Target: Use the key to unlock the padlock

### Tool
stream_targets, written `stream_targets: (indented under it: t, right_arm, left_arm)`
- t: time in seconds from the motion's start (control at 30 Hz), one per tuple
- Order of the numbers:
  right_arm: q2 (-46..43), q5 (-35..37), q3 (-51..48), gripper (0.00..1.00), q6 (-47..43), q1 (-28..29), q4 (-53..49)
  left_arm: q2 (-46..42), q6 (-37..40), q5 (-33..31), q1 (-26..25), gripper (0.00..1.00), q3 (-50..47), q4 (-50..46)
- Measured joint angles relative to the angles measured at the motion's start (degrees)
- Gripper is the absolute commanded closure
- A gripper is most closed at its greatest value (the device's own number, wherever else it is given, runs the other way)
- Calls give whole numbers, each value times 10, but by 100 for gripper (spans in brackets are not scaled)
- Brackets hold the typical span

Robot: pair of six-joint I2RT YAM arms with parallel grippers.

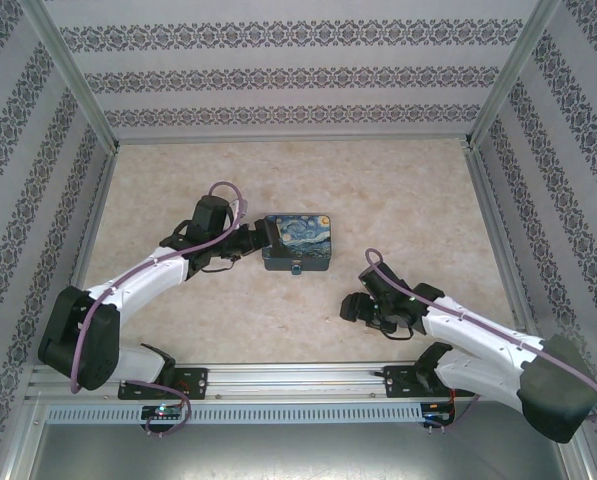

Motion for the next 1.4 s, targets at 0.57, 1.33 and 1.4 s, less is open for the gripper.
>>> stream_targets:
  t: [0.57, 1.33, 1.4]
  right_arm:
    - [148, 0, 73, 28, 5, 52, 68]
    - [235, 38, 191, 51, -207, 56, -46]
    - [243, 45, 192, 51, -218, 57, -54]
  left_arm:
    - [17, -4, -9, -8, 7, 0, 2]
    - [26, -3, -9, -8, 6, 0, 7]
    - [27, -3, -9, -8, 6, 0, 7]
